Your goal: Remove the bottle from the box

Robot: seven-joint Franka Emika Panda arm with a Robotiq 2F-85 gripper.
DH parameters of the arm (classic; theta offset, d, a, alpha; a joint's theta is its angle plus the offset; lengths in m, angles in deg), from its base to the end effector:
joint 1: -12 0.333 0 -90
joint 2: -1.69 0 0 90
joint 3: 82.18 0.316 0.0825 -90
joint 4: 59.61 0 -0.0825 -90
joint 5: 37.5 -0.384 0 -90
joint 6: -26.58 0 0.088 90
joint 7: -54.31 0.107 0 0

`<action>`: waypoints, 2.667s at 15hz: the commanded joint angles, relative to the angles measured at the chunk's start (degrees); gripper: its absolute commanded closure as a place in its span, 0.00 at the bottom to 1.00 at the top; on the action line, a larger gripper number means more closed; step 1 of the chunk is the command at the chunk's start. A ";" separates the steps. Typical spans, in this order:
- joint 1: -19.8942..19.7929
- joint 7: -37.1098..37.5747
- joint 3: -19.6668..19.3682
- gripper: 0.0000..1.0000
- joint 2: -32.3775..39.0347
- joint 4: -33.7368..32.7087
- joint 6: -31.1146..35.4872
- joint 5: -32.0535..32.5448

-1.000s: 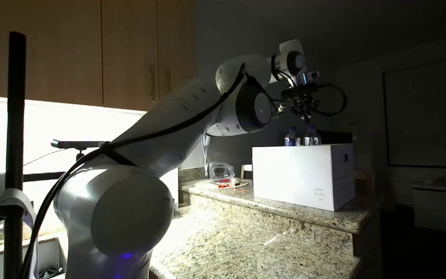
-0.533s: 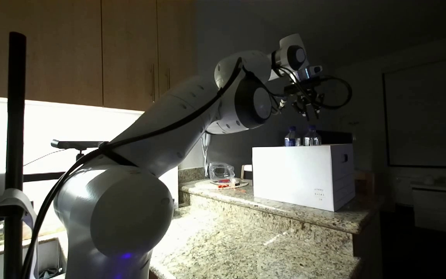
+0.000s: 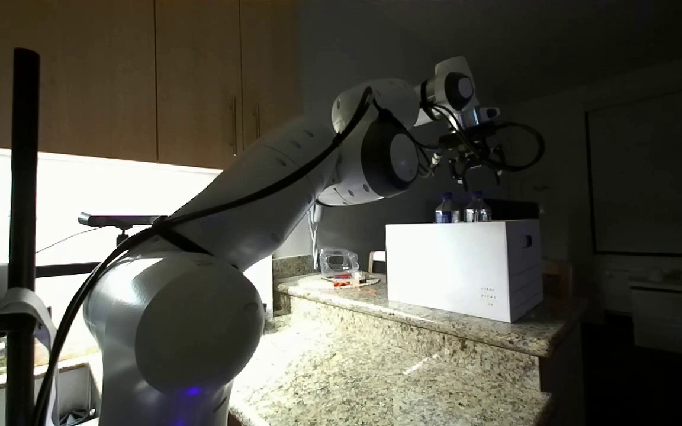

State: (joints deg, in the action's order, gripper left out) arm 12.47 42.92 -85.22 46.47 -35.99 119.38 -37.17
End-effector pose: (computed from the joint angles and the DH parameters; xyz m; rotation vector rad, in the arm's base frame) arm 0.7319 -0.0101 0.6565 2.9730 0.2630 0.6349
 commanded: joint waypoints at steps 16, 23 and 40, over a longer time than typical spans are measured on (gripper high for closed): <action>0.36 -4.79 1.31 0.85 1.32 1.19 1.74 0.11; 0.86 -5.66 1.19 0.84 1.35 1.31 2.54 0.32; 3.42 -6.88 -2.15 0.84 -4.79 0.74 3.48 3.72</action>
State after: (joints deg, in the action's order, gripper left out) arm 15.82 38.17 -86.68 44.42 -36.88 121.70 -34.61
